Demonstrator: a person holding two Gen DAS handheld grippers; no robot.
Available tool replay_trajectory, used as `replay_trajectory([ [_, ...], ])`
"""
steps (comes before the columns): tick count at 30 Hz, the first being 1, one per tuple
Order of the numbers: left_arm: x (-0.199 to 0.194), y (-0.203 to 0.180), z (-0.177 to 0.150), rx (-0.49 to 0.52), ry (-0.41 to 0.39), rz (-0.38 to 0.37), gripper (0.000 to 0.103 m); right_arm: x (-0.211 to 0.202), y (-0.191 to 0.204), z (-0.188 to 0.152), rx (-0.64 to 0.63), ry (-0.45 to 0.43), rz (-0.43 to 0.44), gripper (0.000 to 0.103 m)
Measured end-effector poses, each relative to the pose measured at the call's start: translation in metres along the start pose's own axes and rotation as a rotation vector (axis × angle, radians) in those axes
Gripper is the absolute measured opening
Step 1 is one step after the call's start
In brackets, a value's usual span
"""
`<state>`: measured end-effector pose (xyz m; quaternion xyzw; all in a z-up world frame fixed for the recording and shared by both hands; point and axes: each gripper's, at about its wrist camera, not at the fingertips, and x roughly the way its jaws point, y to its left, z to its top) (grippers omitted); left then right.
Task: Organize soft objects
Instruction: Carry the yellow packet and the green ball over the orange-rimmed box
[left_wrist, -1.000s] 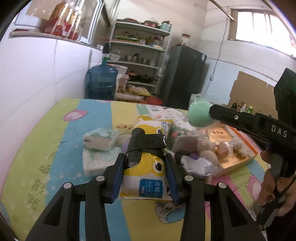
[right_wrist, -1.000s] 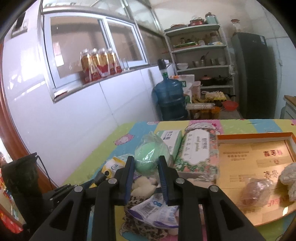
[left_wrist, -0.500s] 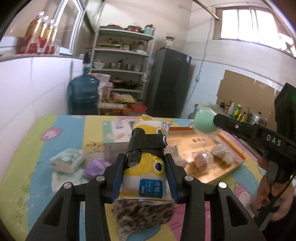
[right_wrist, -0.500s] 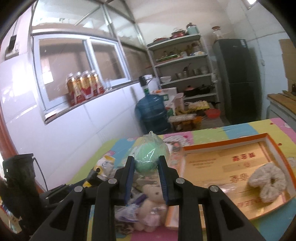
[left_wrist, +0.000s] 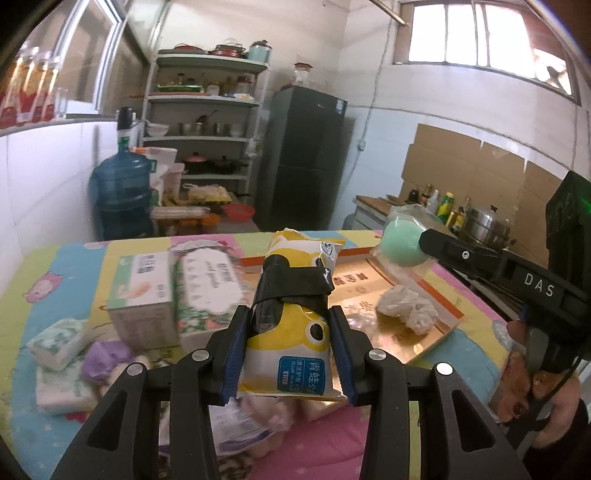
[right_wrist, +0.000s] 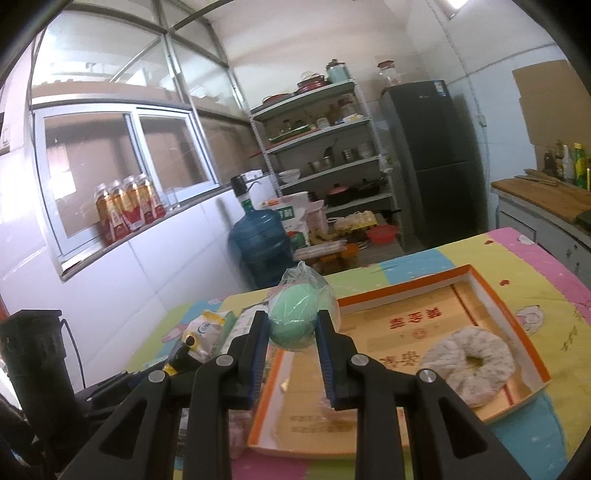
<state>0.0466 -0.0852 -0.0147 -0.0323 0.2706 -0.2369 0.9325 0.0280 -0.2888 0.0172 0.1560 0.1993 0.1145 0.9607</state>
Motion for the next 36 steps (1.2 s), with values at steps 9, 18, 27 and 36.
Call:
replay_trajectory([
  [9, 0.028, -0.027, 0.006, 0.021, 0.019, 0.009, 0.044, -0.008, -0.035, 0.004, 0.034, -0.02, -0.021, 0.026],
  [18, 0.064, -0.047, 0.015, 0.021, 0.055, 0.031, 0.044, -0.005, -0.068, 0.008, 0.063, -0.015, -0.017, 0.026],
  [27, 0.104, -0.062, 0.03, 0.001, 0.096, 0.045, 0.044, 0.01, -0.104, 0.017, 0.08, 0.008, -0.004, 0.026],
  [36, 0.145, -0.077, 0.035, -0.034, 0.148, 0.049, 0.044, 0.026, -0.137, 0.025, 0.1, 0.042, -0.014, 0.026],
])
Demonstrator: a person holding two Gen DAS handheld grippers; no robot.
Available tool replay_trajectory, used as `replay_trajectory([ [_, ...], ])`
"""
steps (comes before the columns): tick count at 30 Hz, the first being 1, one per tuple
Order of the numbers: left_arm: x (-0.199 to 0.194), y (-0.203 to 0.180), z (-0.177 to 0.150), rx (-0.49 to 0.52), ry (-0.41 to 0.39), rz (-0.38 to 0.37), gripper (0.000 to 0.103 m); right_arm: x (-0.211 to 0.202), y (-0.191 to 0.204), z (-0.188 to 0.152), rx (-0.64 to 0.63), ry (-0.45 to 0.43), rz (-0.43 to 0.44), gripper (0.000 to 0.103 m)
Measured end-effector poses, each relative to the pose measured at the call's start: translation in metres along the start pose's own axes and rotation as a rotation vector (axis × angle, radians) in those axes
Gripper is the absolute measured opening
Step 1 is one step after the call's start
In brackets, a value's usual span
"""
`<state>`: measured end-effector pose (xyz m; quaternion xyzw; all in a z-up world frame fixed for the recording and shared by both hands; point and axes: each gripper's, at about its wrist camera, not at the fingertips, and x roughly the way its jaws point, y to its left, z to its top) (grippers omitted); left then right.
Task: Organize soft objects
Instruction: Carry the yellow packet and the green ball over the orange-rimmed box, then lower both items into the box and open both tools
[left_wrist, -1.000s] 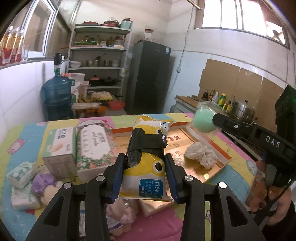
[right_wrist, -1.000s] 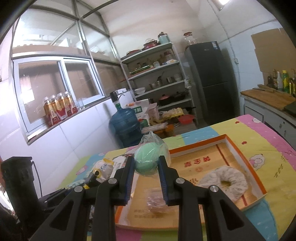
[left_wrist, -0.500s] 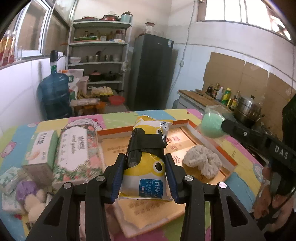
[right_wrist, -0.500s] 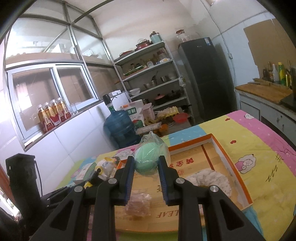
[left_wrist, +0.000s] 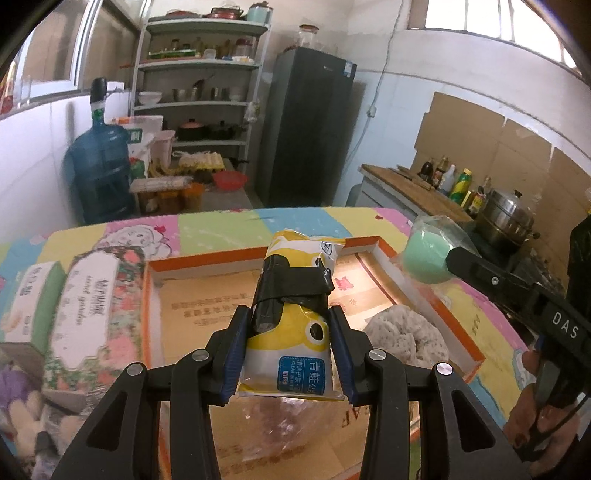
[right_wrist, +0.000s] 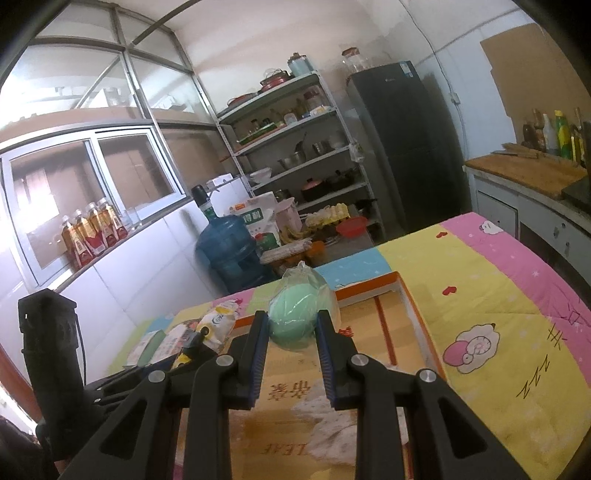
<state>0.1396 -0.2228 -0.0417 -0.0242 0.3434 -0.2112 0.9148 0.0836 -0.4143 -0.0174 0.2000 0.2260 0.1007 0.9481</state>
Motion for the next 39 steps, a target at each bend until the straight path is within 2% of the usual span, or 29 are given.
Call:
replay_trajectory([
  [8, 0.026, -0.01, 0.002, 0.002, 0.033, 0.02, 0.044, 0.021, -0.021, -0.001, 0.029, 0.063, 0.006, 0.026],
  [24, 0.068, -0.013, 0.002, -0.003, 0.157, 0.03, 0.044, 0.056, -0.039, -0.009, 0.045, 0.171, -0.013, 0.026],
  [39, 0.069, -0.015, 0.002, -0.01, 0.155, 0.019, 0.047, 0.064, -0.035, -0.014, 0.016, 0.201, -0.022, 0.028],
])
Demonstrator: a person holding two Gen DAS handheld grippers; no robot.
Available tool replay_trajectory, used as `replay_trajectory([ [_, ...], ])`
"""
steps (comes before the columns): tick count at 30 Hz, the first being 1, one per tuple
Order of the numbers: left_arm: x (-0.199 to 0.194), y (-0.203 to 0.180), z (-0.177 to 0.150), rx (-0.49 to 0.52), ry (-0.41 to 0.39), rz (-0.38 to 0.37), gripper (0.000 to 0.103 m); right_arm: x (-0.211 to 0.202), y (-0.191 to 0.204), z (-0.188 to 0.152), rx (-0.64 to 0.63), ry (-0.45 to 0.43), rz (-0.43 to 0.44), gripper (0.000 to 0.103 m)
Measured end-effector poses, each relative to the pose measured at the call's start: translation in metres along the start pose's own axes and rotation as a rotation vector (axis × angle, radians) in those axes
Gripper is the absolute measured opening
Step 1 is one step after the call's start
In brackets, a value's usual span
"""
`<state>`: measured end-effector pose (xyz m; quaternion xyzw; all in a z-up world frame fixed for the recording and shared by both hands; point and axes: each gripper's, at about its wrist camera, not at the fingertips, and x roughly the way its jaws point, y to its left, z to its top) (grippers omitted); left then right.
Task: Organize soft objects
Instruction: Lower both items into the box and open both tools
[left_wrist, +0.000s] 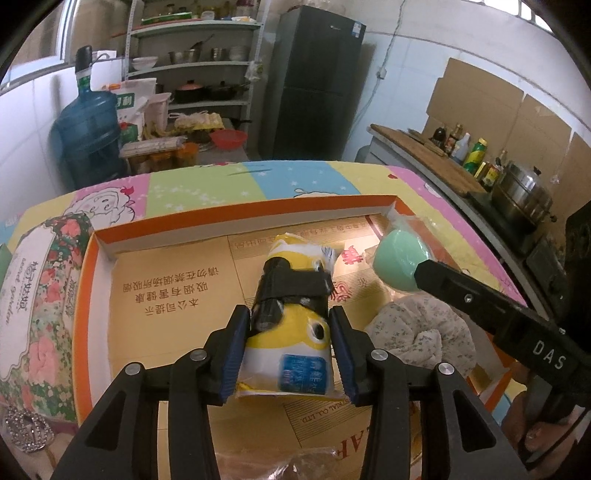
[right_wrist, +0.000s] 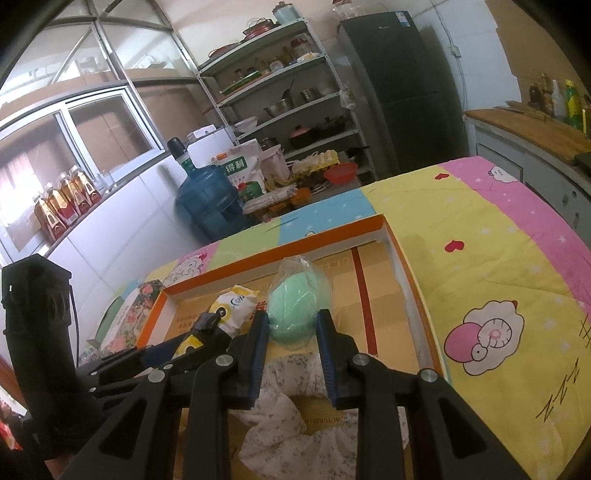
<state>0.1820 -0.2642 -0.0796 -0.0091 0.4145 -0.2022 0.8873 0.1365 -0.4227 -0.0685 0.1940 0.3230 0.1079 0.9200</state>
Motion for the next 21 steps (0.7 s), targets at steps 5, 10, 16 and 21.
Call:
replay_trajectory([
  [5, -0.007, 0.007, 0.0, -0.026, -0.021, -0.014, 0.062, 0.0, -0.001, -0.005, 0.0, 0.005, -0.01, 0.029],
  [10, -0.015, 0.009, -0.003, -0.035, -0.039, -0.02, 0.063, 0.0, 0.0, -0.009, 0.004, 0.017, -0.013, 0.048],
  [16, -0.026, 0.008, -0.006, -0.009, -0.049, 0.022, 0.062, -0.005, 0.004, -0.014, 0.002, 0.017, -0.024, 0.051],
  [21, -0.034, 0.009, -0.01, 0.006, -0.057, 0.055, 0.062, -0.009, 0.008, -0.015, -0.007, 0.01, -0.022, 0.051],
])
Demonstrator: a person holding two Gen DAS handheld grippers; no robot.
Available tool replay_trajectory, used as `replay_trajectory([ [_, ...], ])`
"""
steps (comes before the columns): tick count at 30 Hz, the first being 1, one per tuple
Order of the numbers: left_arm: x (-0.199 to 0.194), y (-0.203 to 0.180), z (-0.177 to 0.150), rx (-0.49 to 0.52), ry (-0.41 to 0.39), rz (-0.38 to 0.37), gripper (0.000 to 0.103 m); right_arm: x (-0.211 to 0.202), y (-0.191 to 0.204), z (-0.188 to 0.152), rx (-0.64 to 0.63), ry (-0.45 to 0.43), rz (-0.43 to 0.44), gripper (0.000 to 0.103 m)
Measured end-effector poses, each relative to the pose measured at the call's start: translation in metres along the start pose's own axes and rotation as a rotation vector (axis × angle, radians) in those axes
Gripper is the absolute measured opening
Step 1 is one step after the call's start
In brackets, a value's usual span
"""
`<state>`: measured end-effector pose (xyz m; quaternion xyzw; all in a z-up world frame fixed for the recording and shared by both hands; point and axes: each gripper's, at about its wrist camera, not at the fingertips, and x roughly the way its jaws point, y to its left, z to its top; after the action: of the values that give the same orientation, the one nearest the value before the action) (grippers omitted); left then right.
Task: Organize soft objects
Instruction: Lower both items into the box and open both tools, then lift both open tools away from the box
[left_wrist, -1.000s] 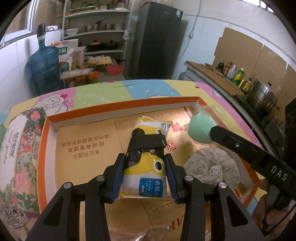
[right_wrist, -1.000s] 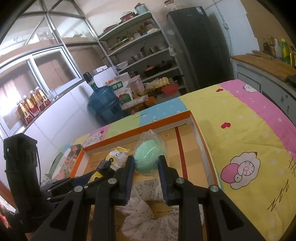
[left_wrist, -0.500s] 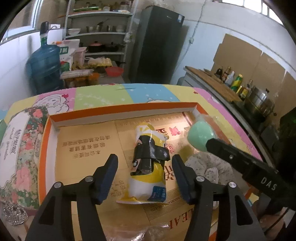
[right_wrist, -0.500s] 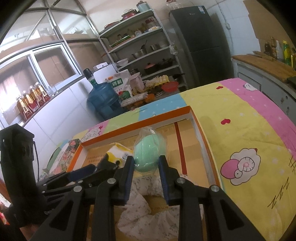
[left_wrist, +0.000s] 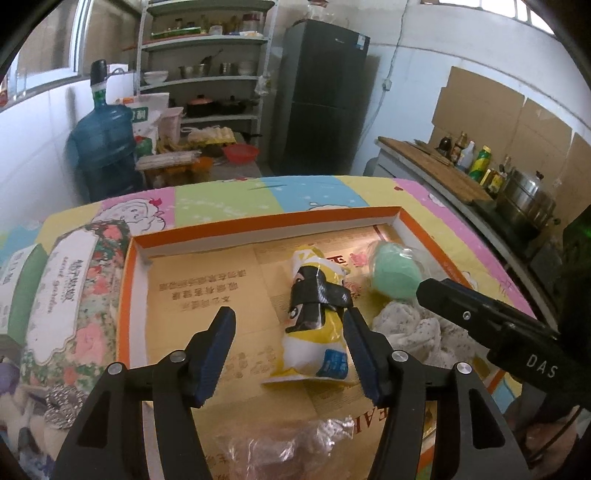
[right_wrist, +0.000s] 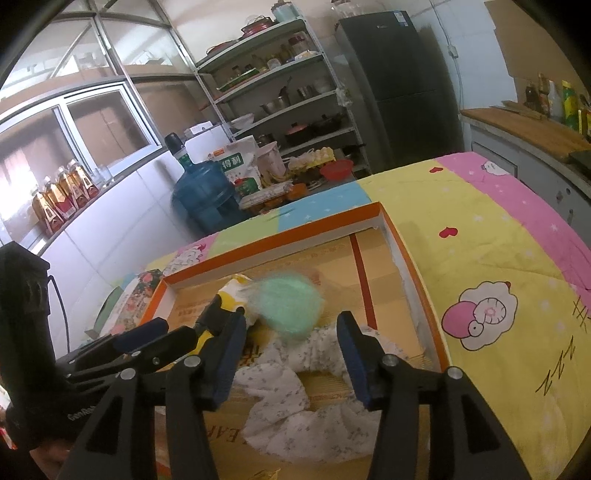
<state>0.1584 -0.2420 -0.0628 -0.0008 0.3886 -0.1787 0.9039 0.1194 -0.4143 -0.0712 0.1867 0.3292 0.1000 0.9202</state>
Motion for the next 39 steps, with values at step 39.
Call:
replay_trajectory([
  [39, -0.087, 0.053, -0.028, -0.04, -0.107, 0.048, 0.062, -0.042, 0.077, -0.012, -0.095, -0.041, -0.001, 0.051],
])
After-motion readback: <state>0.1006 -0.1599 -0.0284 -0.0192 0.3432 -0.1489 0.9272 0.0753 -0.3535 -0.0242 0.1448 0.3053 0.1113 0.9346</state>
